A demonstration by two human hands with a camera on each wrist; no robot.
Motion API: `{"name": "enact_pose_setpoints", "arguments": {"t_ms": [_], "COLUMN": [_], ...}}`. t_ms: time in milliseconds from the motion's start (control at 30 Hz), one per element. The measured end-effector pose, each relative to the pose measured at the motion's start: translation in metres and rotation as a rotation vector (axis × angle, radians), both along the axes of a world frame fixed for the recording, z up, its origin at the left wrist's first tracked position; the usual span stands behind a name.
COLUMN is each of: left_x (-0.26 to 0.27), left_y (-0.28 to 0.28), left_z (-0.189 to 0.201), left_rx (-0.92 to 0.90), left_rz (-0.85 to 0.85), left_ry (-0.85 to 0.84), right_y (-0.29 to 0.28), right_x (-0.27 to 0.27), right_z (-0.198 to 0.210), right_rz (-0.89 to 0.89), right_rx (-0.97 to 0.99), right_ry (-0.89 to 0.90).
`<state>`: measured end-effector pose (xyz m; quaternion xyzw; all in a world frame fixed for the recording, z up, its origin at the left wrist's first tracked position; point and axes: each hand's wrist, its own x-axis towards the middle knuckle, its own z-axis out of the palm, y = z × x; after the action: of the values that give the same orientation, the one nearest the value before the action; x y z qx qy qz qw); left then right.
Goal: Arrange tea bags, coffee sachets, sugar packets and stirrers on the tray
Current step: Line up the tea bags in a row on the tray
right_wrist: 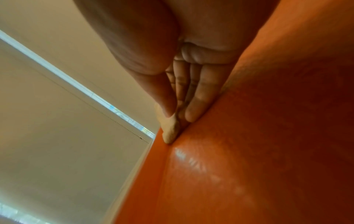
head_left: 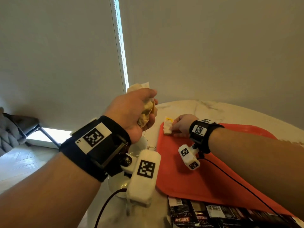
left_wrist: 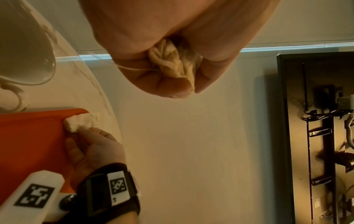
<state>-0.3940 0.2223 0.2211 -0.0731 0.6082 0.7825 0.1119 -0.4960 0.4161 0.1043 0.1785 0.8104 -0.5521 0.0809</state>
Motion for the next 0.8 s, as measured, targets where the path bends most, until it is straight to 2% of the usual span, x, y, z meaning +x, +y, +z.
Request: {"name": "enact_pose_setpoints", "arguments": {"t_ms": [233, 400, 467, 533, 600, 700, 800], "left_x": [0.002, 0.000, 0.000, 0.001, 0.003, 0.010, 0.020], "left_y": [-0.001, 0.001, 0.002, 0.002, 0.002, 0.002, 0.007], "left_z": [0.000, 0.001, 0.001, 0.000, -0.001, -0.001, -0.003], "left_rx": [-0.012, -0.015, -0.014, -0.008, 0.001, 0.029, 0.031], "left_rz": [0.000, -0.012, -0.016, -0.024, -0.041, -0.070, -0.104], "left_ry": [0.030, 0.023, 0.016, 0.002, -0.013, -0.021, -0.022], "right_y": [0.015, 0.003, -0.002, -0.004, -0.002, 0.006, 0.008], "right_x": [-0.005, -0.013, -0.017, -0.019, -0.018, -0.007, 0.028], "right_z": [0.006, 0.014, 0.016, 0.013, 0.012, 0.023, 0.054], "right_rz": [0.097, 0.175, 0.237, 0.244, 0.211, 0.155, 0.170], "right_rx": [0.227, 0.436, 0.495, 0.470, 0.420, 0.252, 0.019], "right_ry": [0.035, 0.127, 0.110, 0.057, 0.084, 0.264, 0.483]}}
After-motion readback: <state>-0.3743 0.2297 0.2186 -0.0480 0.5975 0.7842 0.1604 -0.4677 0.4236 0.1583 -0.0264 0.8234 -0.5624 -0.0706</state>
